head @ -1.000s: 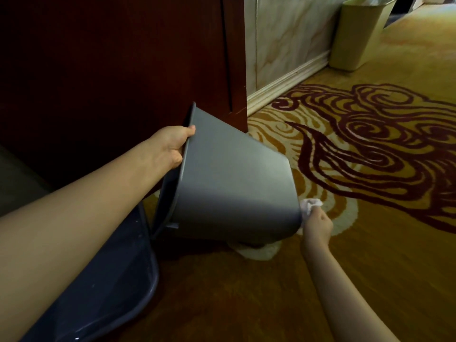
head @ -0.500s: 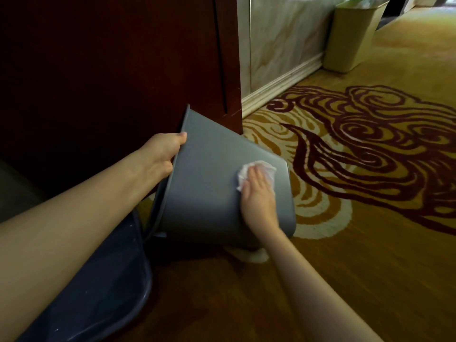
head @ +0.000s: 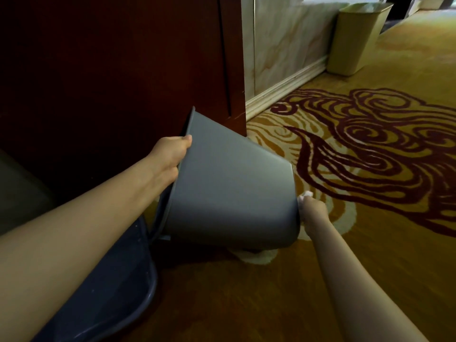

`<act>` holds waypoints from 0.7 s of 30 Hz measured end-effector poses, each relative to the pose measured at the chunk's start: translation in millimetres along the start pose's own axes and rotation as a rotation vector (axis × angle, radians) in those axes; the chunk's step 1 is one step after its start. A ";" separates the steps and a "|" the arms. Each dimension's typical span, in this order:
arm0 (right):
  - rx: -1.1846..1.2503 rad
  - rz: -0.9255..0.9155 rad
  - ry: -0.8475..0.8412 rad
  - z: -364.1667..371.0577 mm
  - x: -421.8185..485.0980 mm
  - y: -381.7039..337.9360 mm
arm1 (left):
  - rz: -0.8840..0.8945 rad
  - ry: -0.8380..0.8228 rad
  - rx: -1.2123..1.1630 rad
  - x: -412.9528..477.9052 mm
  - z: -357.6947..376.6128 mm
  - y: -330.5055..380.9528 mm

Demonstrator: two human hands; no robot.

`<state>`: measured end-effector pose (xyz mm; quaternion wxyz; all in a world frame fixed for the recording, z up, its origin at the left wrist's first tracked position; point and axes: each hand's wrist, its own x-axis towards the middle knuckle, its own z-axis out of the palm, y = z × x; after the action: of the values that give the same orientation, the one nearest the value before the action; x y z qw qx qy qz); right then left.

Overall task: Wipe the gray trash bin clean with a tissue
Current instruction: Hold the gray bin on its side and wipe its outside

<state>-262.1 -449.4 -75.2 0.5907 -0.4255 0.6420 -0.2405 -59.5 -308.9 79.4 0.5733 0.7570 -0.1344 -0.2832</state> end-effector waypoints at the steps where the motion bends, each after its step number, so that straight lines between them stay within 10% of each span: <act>1: 0.010 -0.106 0.085 -3.9 -3.9 0.2 | 0.004 -0.004 -0.001 -0.7 -2.9 -1.8; 11: -0.399 -1.332 -0.173 87.8 -117.0 -85.8 | 0.129 -0.158 0.013 -8.8 2.0 -0.6; 21: -0.649 -0.944 -0.023 50.8 -32.5 -55.0 | 0.135 -0.101 0.069 -3.9 4.8 -4.1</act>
<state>-200.7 -441.2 -22.0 0.2653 -0.8281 0.4172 -0.2643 -65.9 -309.3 75.6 0.5571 0.7503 -0.2235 -0.2770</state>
